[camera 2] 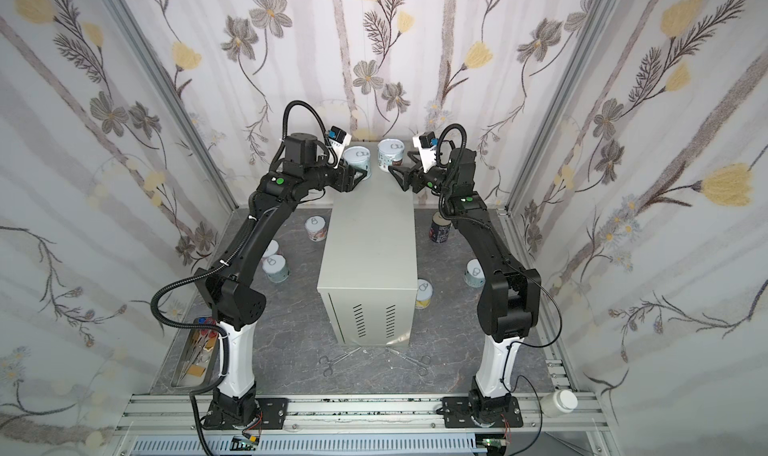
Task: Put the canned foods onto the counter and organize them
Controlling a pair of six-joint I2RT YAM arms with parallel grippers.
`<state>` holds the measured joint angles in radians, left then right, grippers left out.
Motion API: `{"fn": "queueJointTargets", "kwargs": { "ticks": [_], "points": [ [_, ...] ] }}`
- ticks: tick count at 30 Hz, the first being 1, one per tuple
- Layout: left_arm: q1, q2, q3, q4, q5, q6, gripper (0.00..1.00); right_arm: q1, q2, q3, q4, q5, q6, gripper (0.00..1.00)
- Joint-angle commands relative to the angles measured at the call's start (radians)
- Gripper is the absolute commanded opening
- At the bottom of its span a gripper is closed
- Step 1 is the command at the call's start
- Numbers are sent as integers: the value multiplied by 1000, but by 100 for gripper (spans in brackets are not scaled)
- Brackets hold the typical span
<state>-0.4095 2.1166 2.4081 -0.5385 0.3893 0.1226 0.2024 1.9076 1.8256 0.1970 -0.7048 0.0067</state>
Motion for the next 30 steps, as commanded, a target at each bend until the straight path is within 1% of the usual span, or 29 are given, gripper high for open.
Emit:
{"fn": "queueJointTargets", "kwargs": {
  "ticks": [1, 11, 30],
  "points": [
    [1, 9, 6, 115, 14, -26, 61, 2, 10, 14, 38, -15, -10, 85],
    [4, 41, 28, 162, 7, -51, 61, 6, 27, 14, 63, -22, -2, 81],
    [6, 71, 40, 195, 5, -65, 66, 16, 56, 41, 50, -44, -7, 72]
  ]
}}
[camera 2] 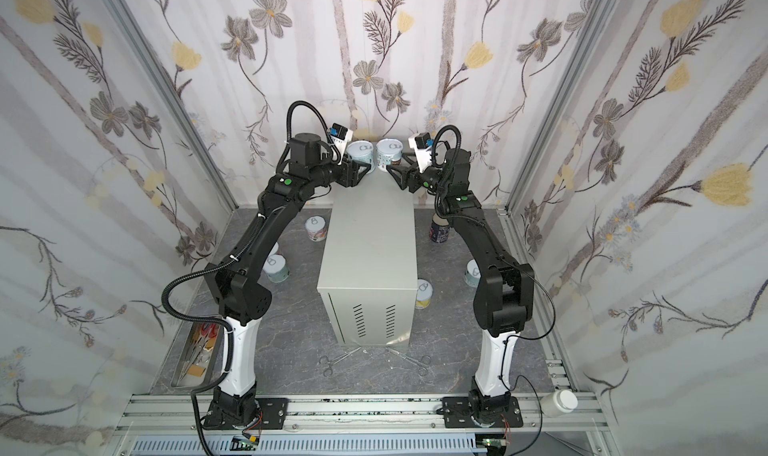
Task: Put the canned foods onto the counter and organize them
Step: 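Hold the can with the left gripper beside the right-gripped can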
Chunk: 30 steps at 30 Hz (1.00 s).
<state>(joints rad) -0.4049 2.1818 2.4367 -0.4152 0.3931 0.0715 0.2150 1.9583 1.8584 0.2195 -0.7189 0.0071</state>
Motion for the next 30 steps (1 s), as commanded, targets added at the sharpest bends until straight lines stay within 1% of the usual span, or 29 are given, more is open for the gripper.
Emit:
{"fn": "queueJointTargets", "kwargs": {
  "ticks": [1, 8, 20, 30],
  "points": [
    [1, 8, 13, 74, 2, -16, 67, 4, 7, 8, 27, -30, -7, 71],
    [1, 30, 40, 78, 4, -27, 69, 5, 10, 8, 27, -28, -7, 70],
    [1, 35, 42, 87, -2, -30, 75, 4, 9, 8, 26, -27, -9, 69],
    [1, 36, 42, 86, -6, -29, 76, 4, 10, 8, 21, -25, -10, 68]
  ]
}}
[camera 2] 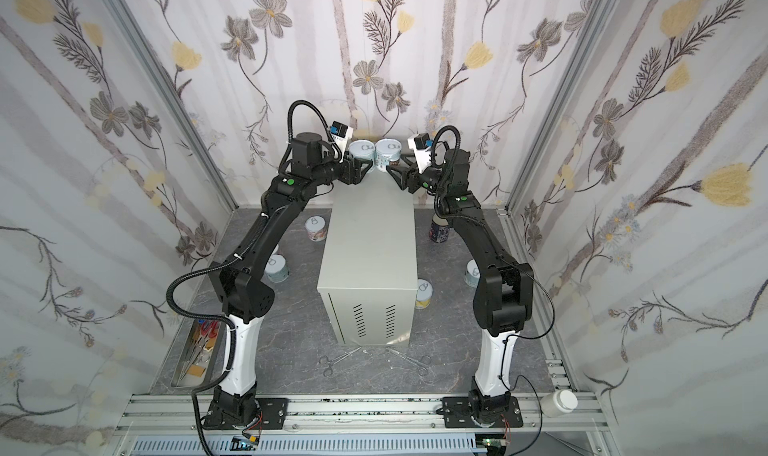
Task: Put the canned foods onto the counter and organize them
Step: 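Hold the can with the left gripper beside the right-gripped can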
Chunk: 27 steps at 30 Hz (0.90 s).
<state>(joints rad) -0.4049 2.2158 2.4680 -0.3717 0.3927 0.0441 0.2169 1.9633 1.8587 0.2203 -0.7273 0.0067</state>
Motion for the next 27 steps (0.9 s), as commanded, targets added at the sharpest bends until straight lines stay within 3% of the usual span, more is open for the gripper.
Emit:
{"fn": "queueJointTargets", "kwargs": {
  "ticks": [1, 27],
  "points": [
    [1, 2, 11, 43, -8, -2, 76, 3, 5, 7, 21, -17, -9, 68],
    [1, 31, 28, 74, -23, -8, 76, 2, 3, 8, -8, -5, -36, 68]
  ]
}}
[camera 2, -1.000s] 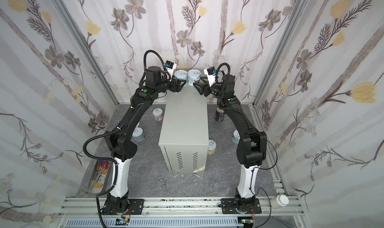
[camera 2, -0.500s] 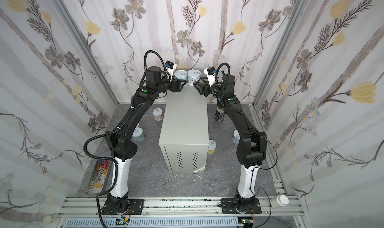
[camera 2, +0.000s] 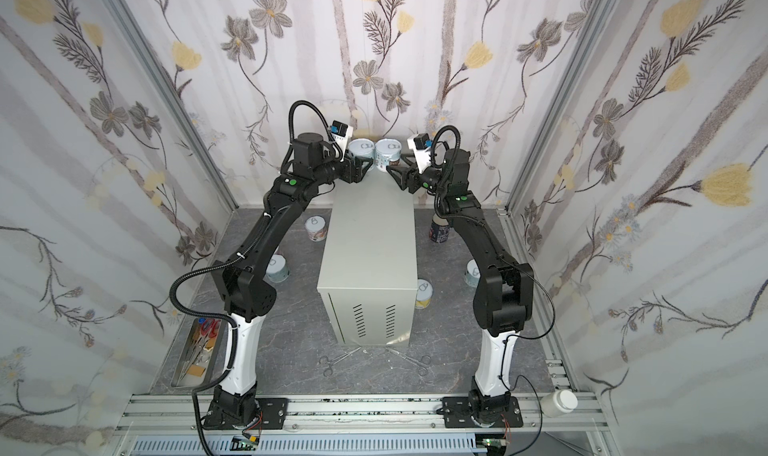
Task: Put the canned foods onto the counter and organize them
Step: 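Hold the can with the left gripper beside the right-gripped can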
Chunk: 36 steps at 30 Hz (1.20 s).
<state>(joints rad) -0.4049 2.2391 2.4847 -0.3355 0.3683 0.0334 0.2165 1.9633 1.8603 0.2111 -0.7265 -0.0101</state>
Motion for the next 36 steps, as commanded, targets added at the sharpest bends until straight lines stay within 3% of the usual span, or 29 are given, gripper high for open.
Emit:
{"fn": "queueJointTargets", "kwargs": {
  "ticks": [1, 30, 36],
  "points": [
    [1, 7, 11, 36, 7, 1, 76, 3, 3, 6, 2, -7, -18, 68],
    [0, 9, 10, 30, 44, -3, 76, 3, 20, 13, 11, -8, -11, 66],
    [0, 10, 11, 33, 37, -4, 82, 2, 22, 14, 14, -7, -1, 66]
  ]
}}
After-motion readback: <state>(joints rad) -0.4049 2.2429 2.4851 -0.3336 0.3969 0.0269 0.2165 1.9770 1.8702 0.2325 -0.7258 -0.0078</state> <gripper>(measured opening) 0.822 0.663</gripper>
